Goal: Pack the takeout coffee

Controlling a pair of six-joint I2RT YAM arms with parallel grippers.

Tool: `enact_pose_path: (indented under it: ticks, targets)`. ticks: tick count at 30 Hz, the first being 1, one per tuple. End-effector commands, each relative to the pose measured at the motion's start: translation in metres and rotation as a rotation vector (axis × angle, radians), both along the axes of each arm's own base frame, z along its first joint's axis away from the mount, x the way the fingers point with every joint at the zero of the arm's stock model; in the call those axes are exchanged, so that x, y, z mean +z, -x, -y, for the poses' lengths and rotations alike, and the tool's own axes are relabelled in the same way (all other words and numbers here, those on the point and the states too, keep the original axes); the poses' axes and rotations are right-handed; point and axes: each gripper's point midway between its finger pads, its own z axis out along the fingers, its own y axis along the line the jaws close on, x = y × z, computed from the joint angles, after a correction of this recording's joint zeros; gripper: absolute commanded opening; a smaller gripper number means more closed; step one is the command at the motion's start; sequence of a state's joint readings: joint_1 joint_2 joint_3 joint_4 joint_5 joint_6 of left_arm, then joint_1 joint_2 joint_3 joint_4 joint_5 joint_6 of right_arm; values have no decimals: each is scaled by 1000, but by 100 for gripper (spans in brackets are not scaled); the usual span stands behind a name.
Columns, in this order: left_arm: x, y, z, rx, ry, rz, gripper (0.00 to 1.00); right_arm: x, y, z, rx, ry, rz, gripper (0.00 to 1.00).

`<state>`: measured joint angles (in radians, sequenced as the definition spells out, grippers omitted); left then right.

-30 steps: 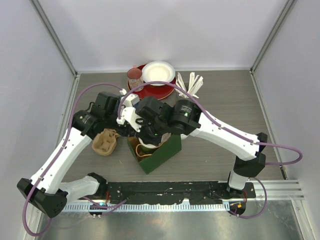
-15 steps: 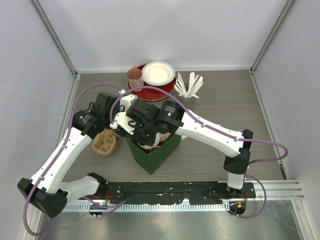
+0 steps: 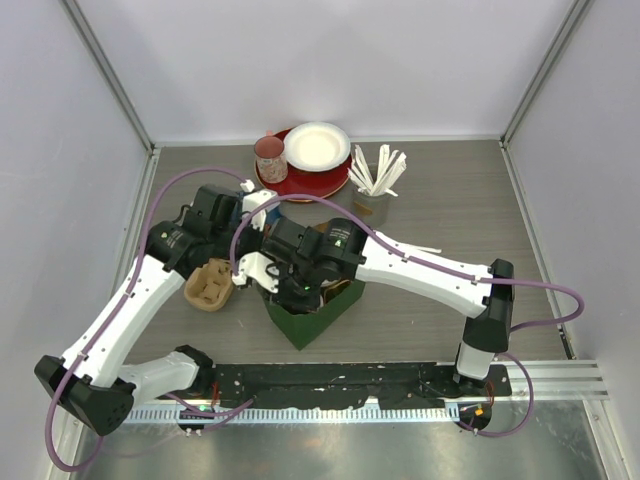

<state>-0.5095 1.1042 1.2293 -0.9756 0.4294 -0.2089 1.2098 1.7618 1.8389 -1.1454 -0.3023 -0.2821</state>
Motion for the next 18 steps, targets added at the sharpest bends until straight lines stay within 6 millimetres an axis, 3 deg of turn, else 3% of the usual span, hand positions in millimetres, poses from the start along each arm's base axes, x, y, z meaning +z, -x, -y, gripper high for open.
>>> enact_pose_path:
  ticks: [1, 10, 18]
  targets:
    - [24, -2, 15, -49, 95, 57, 0, 12, 7, -5, 46, -71, -5, 1]
    - [25, 4, 18, -84, 128, 62, 0, -28, 16, -13, 109, -29, -92, 1]
    - [25, 21, 22, -198, 161, 76, 0, -46, 13, -10, 65, -65, -157, 1]
